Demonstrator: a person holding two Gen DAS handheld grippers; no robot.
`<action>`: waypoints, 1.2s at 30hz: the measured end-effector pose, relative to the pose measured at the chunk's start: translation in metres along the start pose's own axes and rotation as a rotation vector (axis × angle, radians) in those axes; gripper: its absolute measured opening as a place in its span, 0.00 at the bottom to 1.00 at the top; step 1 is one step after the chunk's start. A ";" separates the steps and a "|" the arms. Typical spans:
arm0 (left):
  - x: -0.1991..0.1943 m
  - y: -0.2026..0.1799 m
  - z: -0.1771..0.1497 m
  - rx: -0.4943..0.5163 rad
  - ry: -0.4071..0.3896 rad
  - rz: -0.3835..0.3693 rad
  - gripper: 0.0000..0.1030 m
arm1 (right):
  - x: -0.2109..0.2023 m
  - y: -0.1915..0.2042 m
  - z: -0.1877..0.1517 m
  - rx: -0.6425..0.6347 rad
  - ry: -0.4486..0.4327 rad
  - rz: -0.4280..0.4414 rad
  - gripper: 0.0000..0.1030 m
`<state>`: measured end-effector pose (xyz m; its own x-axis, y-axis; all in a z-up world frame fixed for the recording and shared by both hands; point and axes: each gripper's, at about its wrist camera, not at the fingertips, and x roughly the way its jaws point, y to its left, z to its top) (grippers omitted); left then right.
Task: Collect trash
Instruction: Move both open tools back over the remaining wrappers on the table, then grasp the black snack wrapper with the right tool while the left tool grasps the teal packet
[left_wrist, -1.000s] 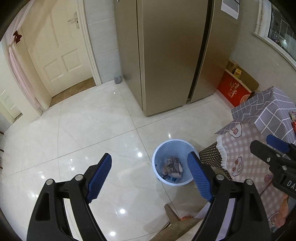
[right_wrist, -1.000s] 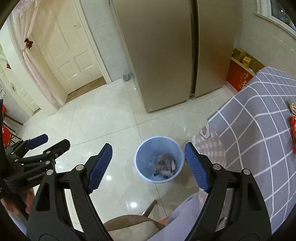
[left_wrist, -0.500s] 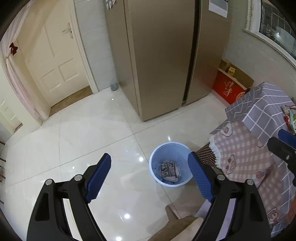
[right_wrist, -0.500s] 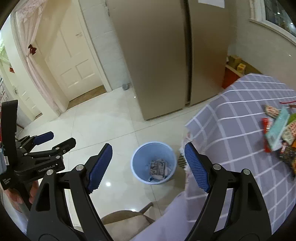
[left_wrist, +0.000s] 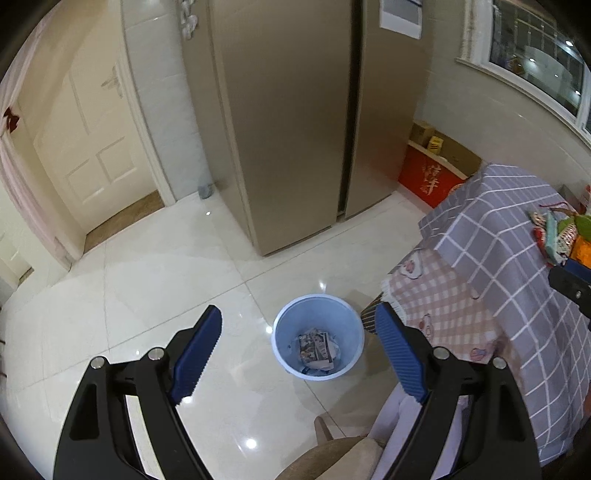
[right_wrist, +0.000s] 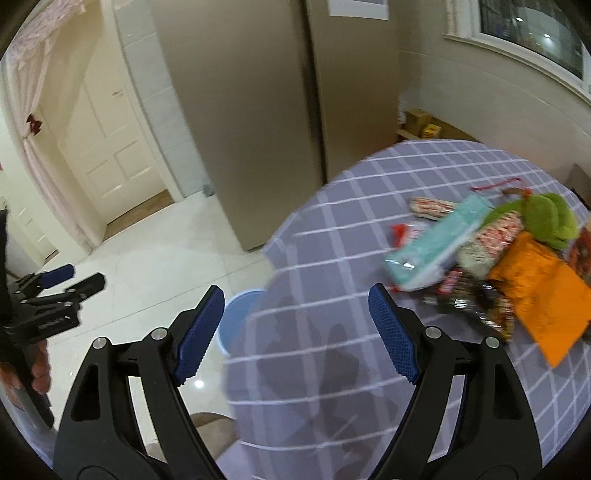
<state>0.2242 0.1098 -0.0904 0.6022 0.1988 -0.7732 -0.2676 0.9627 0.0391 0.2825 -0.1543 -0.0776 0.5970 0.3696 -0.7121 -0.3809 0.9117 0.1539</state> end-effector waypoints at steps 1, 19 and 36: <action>-0.002 -0.005 0.001 0.010 -0.006 -0.006 0.81 | -0.001 -0.006 0.000 0.008 0.000 -0.007 0.77; -0.017 -0.127 0.013 0.246 -0.053 -0.207 0.84 | -0.009 -0.090 -0.006 -0.013 0.002 -0.050 0.77; 0.006 -0.143 0.006 0.251 0.026 -0.185 0.85 | 0.006 -0.111 0.002 -0.056 0.039 -0.250 0.22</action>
<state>0.2707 -0.0258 -0.0973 0.6030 0.0146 -0.7976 0.0408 0.9980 0.0491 0.3297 -0.2526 -0.0976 0.6500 0.1255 -0.7495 -0.2641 0.9621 -0.0679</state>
